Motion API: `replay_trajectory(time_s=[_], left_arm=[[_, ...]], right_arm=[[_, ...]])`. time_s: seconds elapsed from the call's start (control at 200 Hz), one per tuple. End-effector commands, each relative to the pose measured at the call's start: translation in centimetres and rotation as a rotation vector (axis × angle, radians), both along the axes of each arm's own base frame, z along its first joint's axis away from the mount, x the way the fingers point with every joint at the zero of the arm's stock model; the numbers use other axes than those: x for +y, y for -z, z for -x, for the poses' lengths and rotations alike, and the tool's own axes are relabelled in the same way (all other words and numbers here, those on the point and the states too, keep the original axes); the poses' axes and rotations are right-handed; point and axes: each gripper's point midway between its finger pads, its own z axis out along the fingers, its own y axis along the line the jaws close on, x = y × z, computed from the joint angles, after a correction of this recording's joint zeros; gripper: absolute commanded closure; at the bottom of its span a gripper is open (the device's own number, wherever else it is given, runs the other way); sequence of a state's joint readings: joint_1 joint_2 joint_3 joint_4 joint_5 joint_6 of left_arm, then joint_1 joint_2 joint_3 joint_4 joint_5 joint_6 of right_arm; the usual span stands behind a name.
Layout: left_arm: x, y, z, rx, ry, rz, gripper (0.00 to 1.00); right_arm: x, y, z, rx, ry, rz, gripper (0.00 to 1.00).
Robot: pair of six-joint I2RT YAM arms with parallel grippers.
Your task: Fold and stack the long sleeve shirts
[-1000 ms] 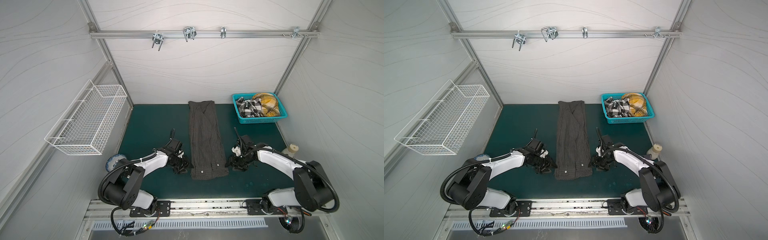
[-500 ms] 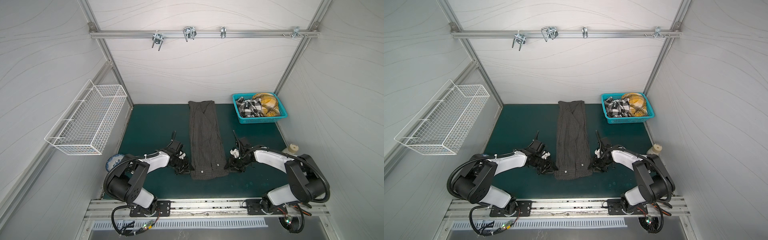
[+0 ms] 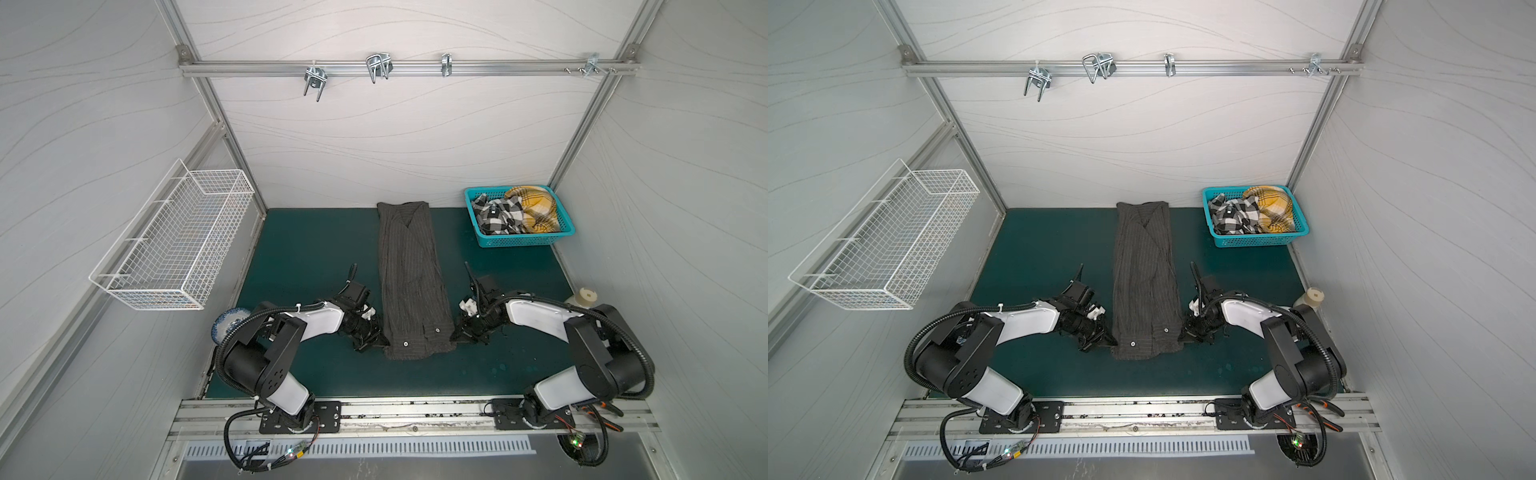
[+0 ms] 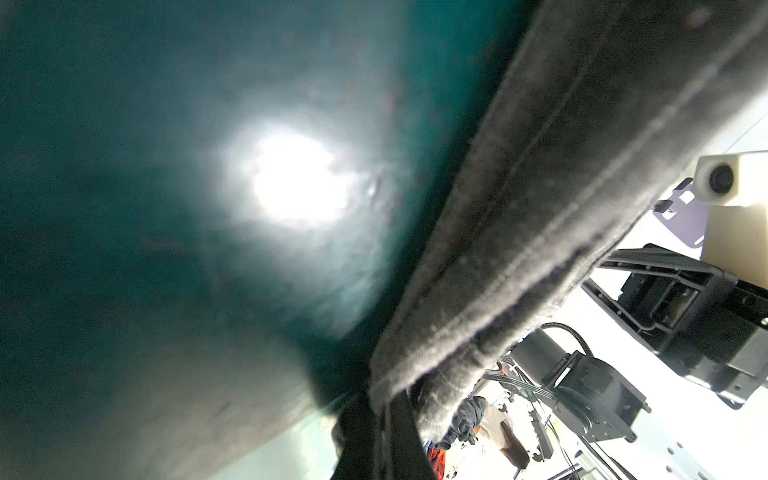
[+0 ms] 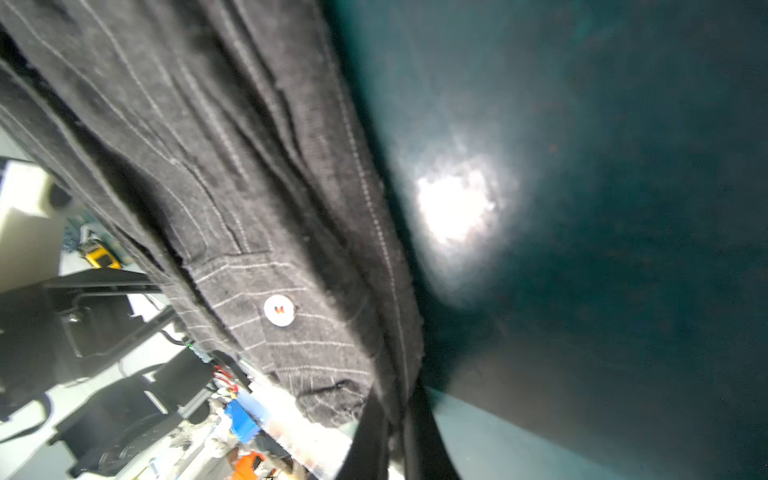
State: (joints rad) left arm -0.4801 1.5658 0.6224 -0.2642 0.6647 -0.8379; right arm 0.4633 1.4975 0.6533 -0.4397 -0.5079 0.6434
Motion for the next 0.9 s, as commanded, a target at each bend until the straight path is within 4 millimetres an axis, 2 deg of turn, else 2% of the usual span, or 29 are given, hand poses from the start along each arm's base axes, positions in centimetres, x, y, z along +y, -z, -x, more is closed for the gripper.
replay_trajectory(time_s=[0.0, 0.125, 0.27, 0.445, 0.55, 0.64, 0.75, 0.82, 0.895], left_arm=[[0.3, 0.6, 0.5, 0.005, 0.019, -0.047, 1.00], [1.0, -0.4, 1.4, 0.000, 0.009, -0.057, 1.00], [1.7, -1.8, 4.1, -0.013, 0.019, -0.074, 1.00], [1.4, -2.4, 7.8, -0.018, 0.042, -0.070, 1.00], [1.7, -2.6, 9.1, -0.022, 0.027, -0.054, 1.00], [1.6, -3.1, 9.6, -0.044, 0.011, -0.032, 1.00], [0.4, -4.0, 9.5, -0.079, -0.008, 0.027, 1.00], [-0.4, -5.3, 8.7, -0.114, -0.019, 0.064, 1.00], [-1.2, -7.7, 7.2, -0.180, -0.051, 0.104, 1.00]], right_arm=[[0.5, -0.6, 0.9, 0.018, 0.004, -0.029, 1.00], [0.4, -1.9, 2.1, 0.009, 0.010, -0.019, 1.00], [-0.7, -3.2, 4.6, 0.018, 0.032, 0.010, 1.00], [-2.0, -3.4, 8.4, 0.059, 0.045, 0.042, 1.00], [-2.5, -3.3, 10.3, 0.072, 0.039, 0.055, 1.00], [-2.5, -3.2, 11.3, 0.075, 0.034, 0.047, 1.00], [-2.3, -3.4, 11.8, 0.074, 0.012, 0.036, 1.00], [-1.9, -4.4, 11.4, 0.049, 0.003, 0.022, 1.00], [-1.3, -6.4, 9.9, -0.012, 0.010, 0.007, 1.00]])
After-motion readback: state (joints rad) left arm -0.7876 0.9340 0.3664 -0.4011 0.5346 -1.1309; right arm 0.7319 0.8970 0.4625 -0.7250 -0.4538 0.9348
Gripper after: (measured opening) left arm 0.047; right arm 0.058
